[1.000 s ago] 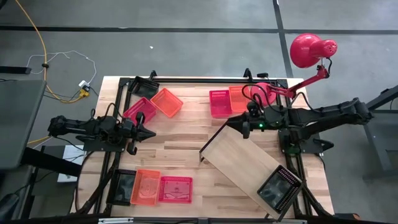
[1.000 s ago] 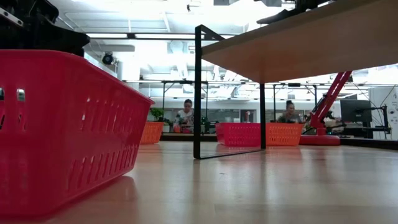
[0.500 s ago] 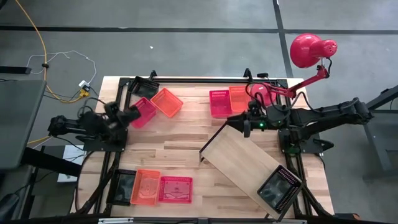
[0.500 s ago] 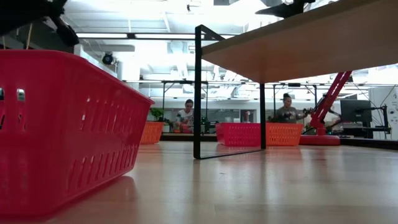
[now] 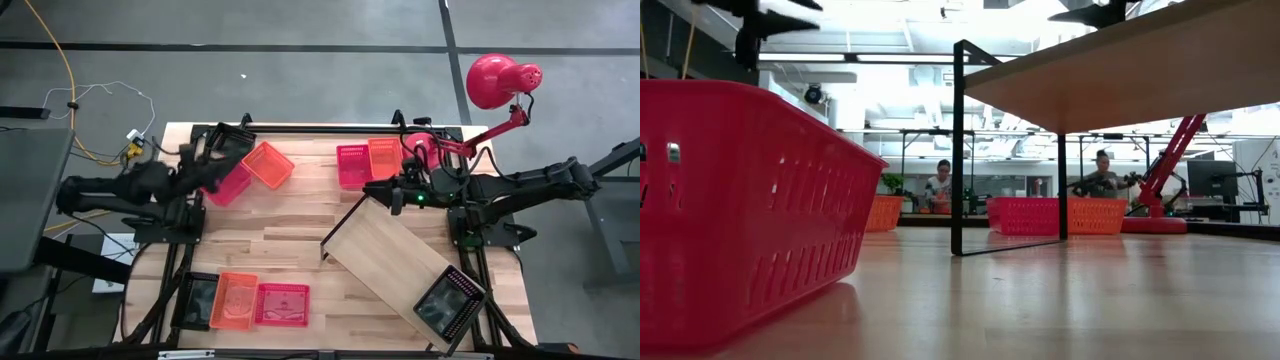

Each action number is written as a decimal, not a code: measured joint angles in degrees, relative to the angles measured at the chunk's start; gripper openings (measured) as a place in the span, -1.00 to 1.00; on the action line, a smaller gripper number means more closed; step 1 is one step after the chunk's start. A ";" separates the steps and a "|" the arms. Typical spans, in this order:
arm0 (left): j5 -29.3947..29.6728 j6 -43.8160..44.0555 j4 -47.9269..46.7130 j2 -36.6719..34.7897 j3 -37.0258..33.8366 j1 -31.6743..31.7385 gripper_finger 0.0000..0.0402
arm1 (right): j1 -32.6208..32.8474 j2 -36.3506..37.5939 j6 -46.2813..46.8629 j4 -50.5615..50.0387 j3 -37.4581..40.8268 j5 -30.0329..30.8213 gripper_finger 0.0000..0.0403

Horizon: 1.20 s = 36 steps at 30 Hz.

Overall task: Stack baskets on shelf by color
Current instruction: Stack the top black bin on the black bin on the shelf

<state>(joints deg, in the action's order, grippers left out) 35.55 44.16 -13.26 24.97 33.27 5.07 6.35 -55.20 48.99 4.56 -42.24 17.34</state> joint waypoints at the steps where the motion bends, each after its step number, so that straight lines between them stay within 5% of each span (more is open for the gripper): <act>1: 0.42 -0.42 -3.75 2.63 2.86 1.77 -0.35 | 0.00 0.00 -0.20 -0.02 0.00 -0.44 -0.09; 7: -6.92 -3.22 -18.11 16.05 14.03 15.46 -0.14 | 0.00 0.00 -0.41 -0.97 0.00 -2.77 -0.09; 15: -21.67 -3.08 -20.41 29.26 17.52 32.08 -0.10 | 0.00 -0.02 -2.78 -6.88 0.00 -3.59 -0.09; 25: -22.07 -0.94 -20.30 37.34 17.61 40.63 -0.11 | 0.00 -0.02 -2.99 -9.14 0.00 -0.59 -0.09; 36: -26.40 -8.83 -19.60 49.60 17.65 49.17 -0.11 | 0.00 -0.02 1.50 -9.20 -0.02 6.22 -0.09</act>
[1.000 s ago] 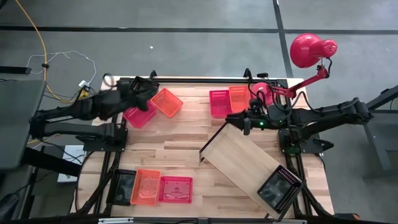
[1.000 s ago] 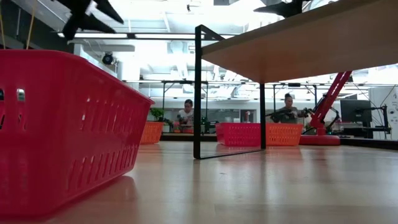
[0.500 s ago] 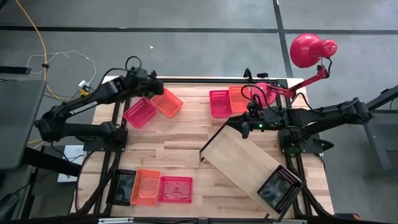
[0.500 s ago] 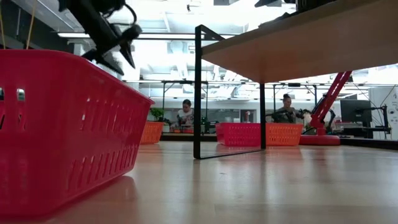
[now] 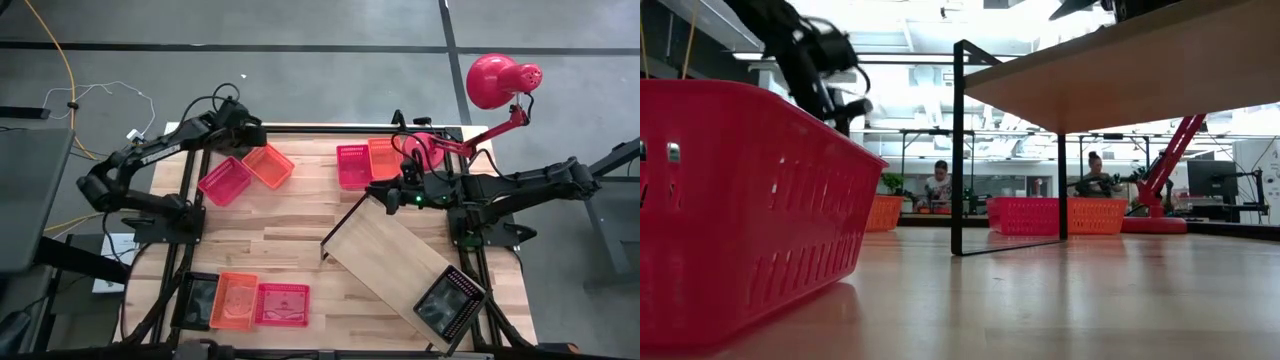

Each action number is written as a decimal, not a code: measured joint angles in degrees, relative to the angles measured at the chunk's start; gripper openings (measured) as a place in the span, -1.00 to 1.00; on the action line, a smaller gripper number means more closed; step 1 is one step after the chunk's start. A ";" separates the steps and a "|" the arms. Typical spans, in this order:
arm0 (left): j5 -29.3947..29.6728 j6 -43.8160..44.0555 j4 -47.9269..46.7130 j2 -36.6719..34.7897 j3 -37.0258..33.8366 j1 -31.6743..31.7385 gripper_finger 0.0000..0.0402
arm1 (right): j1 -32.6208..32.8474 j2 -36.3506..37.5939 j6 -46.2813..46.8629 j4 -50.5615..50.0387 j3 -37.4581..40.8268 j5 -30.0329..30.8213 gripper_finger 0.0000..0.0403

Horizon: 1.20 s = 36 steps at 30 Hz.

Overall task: Stack baskets on shelf by color
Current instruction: Stack the top black bin on the black bin on the shelf

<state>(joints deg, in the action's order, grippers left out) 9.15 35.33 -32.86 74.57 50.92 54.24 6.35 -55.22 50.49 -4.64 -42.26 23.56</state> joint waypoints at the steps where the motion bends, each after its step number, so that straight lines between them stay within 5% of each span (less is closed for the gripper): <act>1: 0.00 -0.39 0.04 1.38 0.00 0.55 -0.11 | 0.00 0.00 0.61 -0.02 0.00 0.69 -0.09; 10: -0.12 -2.58 3.83 11.31 0.00 2.89 -0.11 | 0.00 0.00 3.69 -0.07 0.00 5.02 -0.09; 26: 3.54 -2.58 9.07 17.72 0.00 2.91 -0.13 | 0.03 0.00 6.48 -0.39 0.00 4.78 -0.09; 30: 3.52 -2.57 8.14 18.74 0.00 2.91 -0.33 | 0.04 0.00 6.50 -0.37 0.00 4.41 -0.09; 36: 3.45 -2.16 7.40 18.68 -0.02 2.71 -0.91 | 0.04 0.00 6.49 -0.37 0.00 4.39 -0.09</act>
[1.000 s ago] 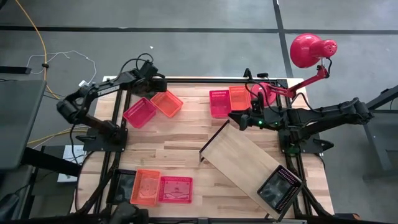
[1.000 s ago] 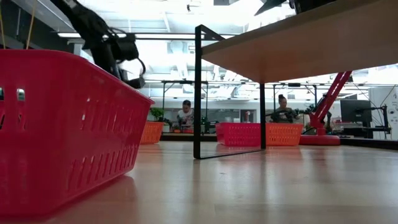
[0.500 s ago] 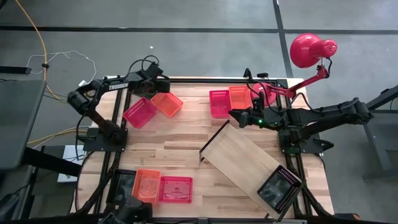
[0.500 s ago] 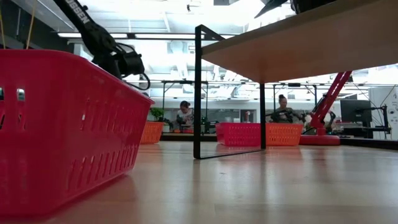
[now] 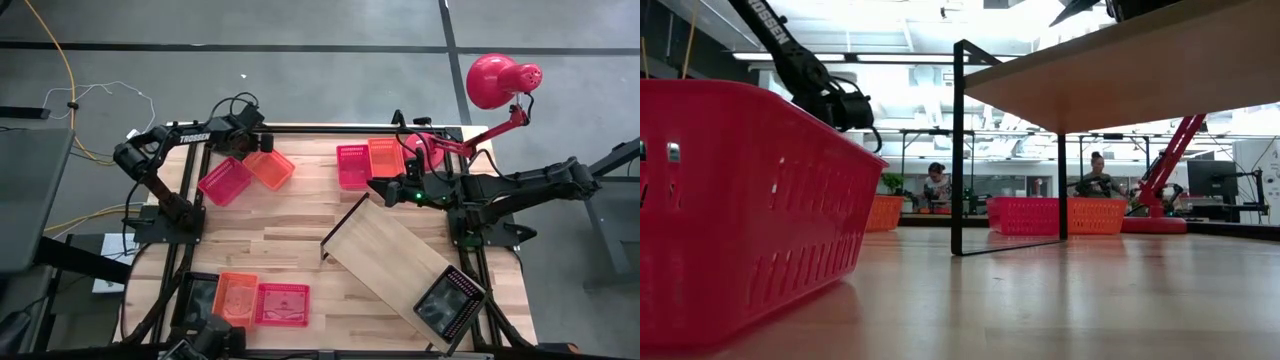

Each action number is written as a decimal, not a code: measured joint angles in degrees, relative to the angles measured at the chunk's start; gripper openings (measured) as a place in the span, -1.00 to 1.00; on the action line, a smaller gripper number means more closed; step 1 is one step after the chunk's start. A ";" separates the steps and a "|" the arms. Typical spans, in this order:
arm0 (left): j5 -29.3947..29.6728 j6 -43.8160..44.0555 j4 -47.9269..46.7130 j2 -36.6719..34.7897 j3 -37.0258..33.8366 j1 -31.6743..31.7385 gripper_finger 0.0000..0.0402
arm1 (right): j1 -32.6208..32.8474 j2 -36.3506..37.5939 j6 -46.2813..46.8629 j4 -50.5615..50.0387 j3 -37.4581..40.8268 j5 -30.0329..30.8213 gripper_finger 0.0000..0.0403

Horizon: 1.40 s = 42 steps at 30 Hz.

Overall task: Stack baskets on shelf by color
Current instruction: Stack the top black bin on the black bin on the shelf

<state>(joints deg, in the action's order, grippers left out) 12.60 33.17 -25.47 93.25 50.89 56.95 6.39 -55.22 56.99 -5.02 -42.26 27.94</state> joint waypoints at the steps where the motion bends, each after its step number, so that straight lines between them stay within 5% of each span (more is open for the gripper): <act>1: -0.15 0.02 -0.05 -0.36 -0.02 0.01 -0.95 | 0.00 0.00 0.00 0.00 0.00 0.00 -0.09; 8: -1.69 -3.16 1.16 -8.02 -0.02 -0.02 -0.98 | 0.00 0.00 -0.33 0.01 -0.01 -0.02 -0.09; 15: -7.10 -8.93 5.41 -22.85 -0.03 -3.50 -1.00 | 0.00 0.00 -0.41 0.06 -0.02 0.54 -0.09; 20: -11.63 -11.32 5.57 -32.99 -0.02 -11.62 -1.00 | 0.00 0.00 -0.28 0.09 -0.02 0.47 -0.09; 26: -10.29 -7.30 5.72 -40.52 0.02 -30.09 -1.00 | 0.00 0.02 -0.70 3.41 -0.02 -2.38 -0.09; 35: 3.79 -8.64 3.28 -34.10 11.20 -61.39 -1.00 | -0.01 1.02 -10.63 16.53 -0.09 -7.92 -0.09; 42: 9.54 -14.53 -3.52 -19.08 27.78 -73.46 -1.00 | -0.02 2.12 -10.99 18.55 -0.09 -20.00 -0.09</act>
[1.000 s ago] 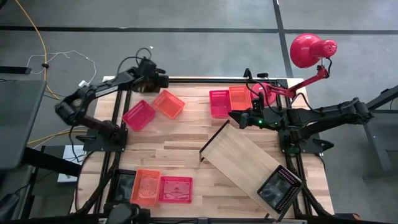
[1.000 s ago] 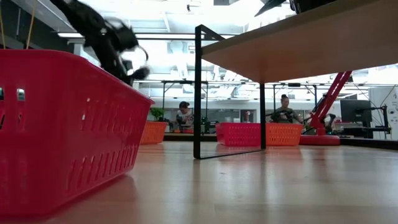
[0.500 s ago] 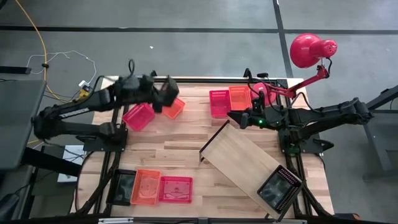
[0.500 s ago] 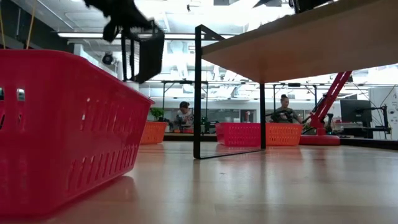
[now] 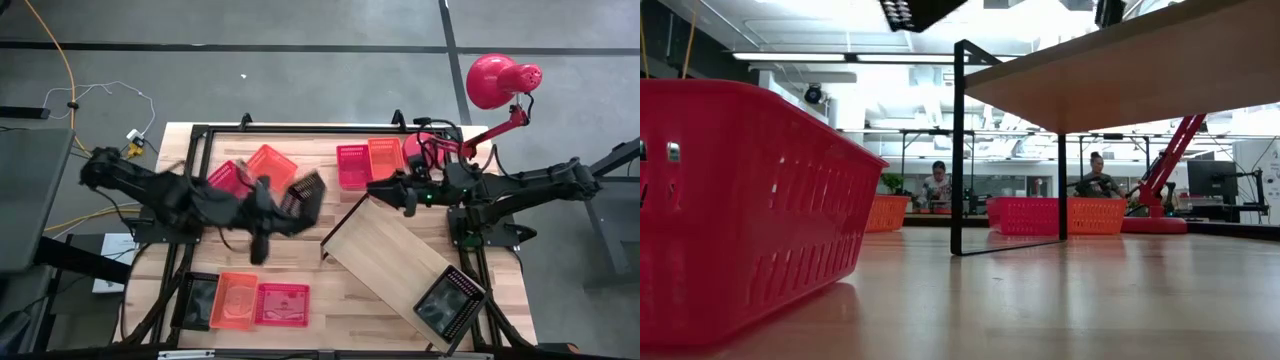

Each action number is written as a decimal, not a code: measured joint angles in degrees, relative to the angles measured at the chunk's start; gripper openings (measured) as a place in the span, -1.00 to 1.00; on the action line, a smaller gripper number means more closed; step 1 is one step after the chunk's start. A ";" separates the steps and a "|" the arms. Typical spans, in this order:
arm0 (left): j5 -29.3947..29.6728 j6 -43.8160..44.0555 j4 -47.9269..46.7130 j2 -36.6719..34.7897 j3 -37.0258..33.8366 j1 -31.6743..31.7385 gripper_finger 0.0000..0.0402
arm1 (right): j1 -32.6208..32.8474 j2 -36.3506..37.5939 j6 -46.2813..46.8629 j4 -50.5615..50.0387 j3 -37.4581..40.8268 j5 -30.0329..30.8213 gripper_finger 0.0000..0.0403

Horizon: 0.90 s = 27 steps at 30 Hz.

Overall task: Stack baskets on shelf by color
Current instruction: Stack the top black bin on the black bin on the shelf

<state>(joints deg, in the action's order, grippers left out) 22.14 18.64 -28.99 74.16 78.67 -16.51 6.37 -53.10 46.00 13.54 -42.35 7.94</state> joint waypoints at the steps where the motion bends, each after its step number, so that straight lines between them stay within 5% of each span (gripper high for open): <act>1: 0.33 -1.23 -1.42 2.66 2.79 -1.02 -1.00 | 0.01 0.15 0.01 0.56 0.00 -1.36 -0.09; 12: -5.73 -24.36 -14.11 25.17 28.34 -4.62 -1.00 | 2.79 -0.14 -3.17 -3.43 -11.06 -1.85 -0.15; 21: -4.74 -35.80 -12.28 35.09 30.68 -4.24 -1.00 | 9.72 -2.89 -1.33 -34.92 -26.99 5.78 -0.30; 27: -2.60 -39.45 -11.20 40.04 30.71 -2.96 -1.00 | 12.52 -5.08 -4.52 -40.67 -32.61 8.87 -0.32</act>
<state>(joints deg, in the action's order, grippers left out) 19.54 -20.81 -40.19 114.20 109.38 -19.47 18.89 -58.19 41.48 -27.13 -74.96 16.81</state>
